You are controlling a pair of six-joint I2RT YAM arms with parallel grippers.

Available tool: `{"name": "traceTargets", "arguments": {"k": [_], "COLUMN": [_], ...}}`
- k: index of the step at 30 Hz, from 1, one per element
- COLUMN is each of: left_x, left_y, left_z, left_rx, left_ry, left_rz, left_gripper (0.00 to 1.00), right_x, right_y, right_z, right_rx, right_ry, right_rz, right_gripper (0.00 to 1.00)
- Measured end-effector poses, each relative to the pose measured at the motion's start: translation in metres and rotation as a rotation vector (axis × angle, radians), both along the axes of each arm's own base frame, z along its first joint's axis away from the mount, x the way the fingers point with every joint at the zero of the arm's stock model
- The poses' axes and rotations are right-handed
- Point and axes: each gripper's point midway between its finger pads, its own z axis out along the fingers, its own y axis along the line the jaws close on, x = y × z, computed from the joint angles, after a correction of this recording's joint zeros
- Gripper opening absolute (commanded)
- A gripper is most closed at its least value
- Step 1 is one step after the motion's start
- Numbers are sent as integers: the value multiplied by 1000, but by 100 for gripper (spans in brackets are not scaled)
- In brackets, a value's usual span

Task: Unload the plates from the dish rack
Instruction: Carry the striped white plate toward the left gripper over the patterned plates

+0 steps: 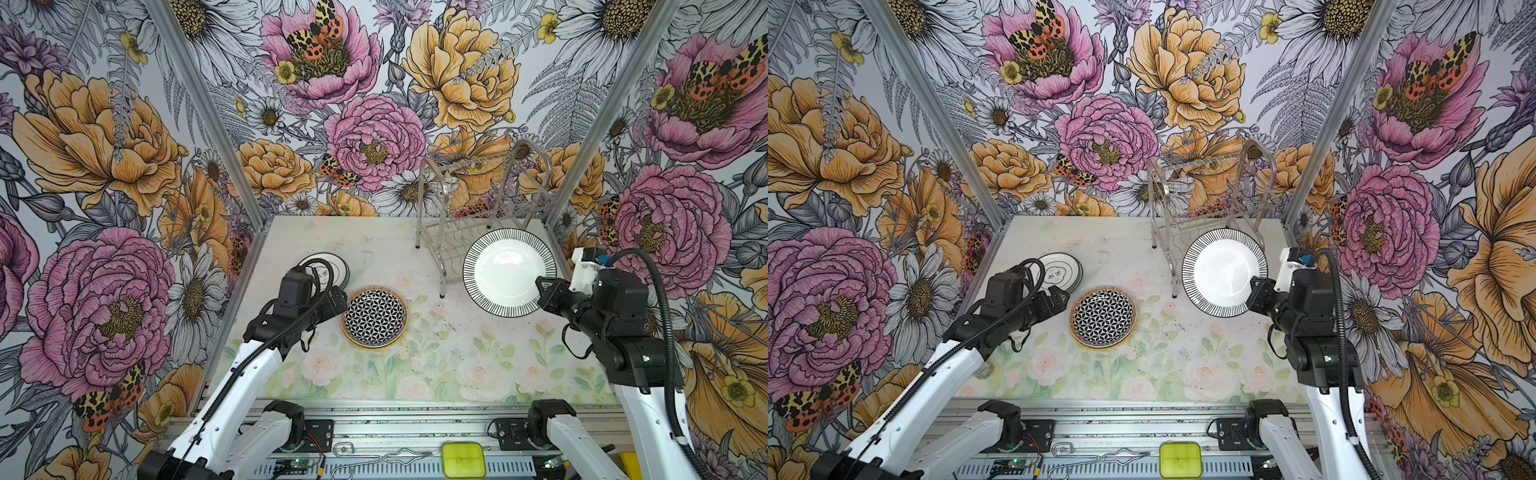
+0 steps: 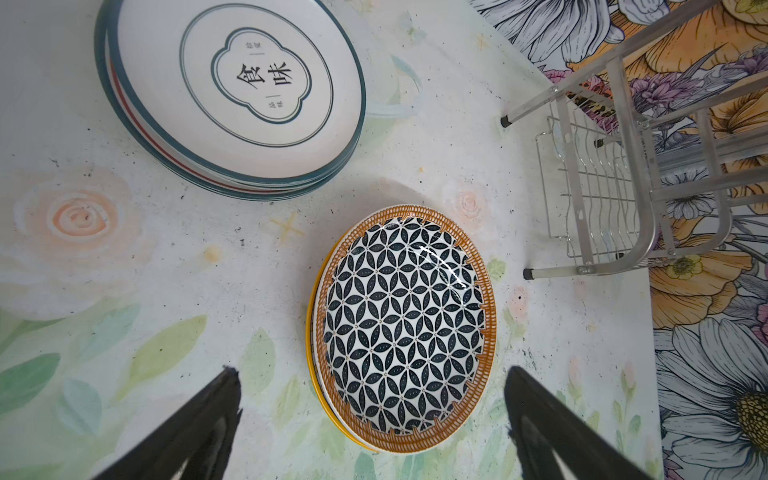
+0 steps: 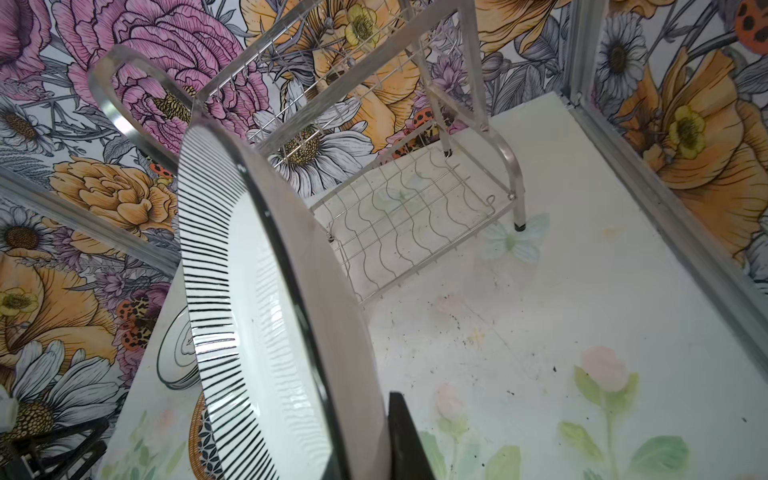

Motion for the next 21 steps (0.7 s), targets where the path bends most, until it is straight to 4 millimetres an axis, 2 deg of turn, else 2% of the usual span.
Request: {"name": "traceTargets", "arguments": {"k": [9,21], "left_x": [-3,-5], "left_y": [-7,-36], "left_z": [4,19], "left_rx": [-19,-63], "left_ry": [-9,-58], "left_rz": [-29,-131], "left_gripper": [99,99], "right_x": [6,15], "right_y": [32,65], "right_z": [-18,-68], "right_rx": [160,234], "right_ry": [109,307], "right_rz": [130,255], "right_gripper": [0,0]}}
